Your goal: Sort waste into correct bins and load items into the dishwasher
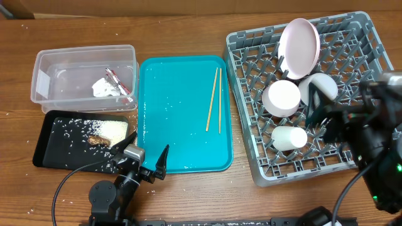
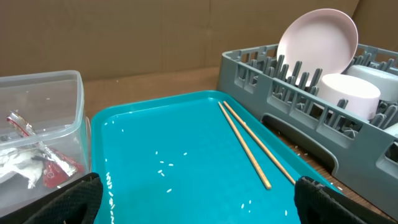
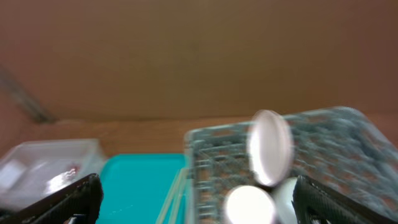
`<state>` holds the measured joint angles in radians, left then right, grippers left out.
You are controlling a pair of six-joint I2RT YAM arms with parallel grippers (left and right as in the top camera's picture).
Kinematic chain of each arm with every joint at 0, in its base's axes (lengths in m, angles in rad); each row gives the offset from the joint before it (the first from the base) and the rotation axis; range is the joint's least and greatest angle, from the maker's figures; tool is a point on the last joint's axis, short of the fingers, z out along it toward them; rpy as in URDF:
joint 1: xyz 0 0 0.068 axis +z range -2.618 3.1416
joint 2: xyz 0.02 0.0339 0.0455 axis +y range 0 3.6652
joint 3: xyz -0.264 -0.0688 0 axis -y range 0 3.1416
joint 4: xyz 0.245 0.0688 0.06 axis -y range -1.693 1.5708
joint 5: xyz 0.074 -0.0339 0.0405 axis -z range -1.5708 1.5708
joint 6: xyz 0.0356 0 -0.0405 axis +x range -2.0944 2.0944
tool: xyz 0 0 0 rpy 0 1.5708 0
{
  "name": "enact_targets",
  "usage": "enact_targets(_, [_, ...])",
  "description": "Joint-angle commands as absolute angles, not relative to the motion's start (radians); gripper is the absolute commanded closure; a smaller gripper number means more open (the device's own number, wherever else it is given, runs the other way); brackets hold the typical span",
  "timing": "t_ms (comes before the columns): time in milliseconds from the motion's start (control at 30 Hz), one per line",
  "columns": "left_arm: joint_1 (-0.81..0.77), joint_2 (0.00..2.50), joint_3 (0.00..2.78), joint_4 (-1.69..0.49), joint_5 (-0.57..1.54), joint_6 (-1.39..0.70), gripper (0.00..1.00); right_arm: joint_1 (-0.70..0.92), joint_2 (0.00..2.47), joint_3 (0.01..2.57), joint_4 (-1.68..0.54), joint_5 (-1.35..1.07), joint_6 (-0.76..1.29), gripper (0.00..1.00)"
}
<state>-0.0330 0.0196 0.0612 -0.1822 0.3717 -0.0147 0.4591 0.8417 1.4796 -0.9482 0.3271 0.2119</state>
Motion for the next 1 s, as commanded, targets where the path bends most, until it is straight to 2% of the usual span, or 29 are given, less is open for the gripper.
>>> enact_targets(0, [-0.038,0.011,0.059,-0.181,0.385,-0.003,0.0,0.3,0.702,1.158,-0.737,0.268,0.209,0.0])
enact_targets(300, [-0.038,0.011,0.059,-0.182,0.385,-0.003,0.0,0.233,0.272,0.529,-0.464,0.241,0.21,0.0])
enact_targets(400, [-0.038,0.011,0.059,-0.182,0.385,-0.003,0.0,0.233,0.17,0.378,-0.36,0.229,0.231,0.0])
enact_targets(467, [-0.038,0.011,0.059,-0.181,0.385,-0.003,0.0,0.233,0.158,0.364,-0.342,0.229,0.262,0.0])
enact_targets(667, [-0.038,0.011,0.059,-0.181,0.385,-0.003,0.0,0.233,0.29,0.551,-0.364,0.169,0.261,0.0])
enact_targets(733, [-0.038,0.011,0.059,-0.181,0.385,-0.003,0.0,0.234,0.446,0.737,-0.463,0.118,0.258,0.0])
enact_targets(867, [-0.038,0.011,0.059,-0.182,0.385,-0.003,0.0,0.235,0.885,1.237,-0.831,-0.039,0.258,0.0])
enact_targets(967, [-0.038,0.011,0.059,-0.182,0.385,-0.003,0.0,0.236,1.125,1.451,-0.94,-0.201,0.262,0.0])
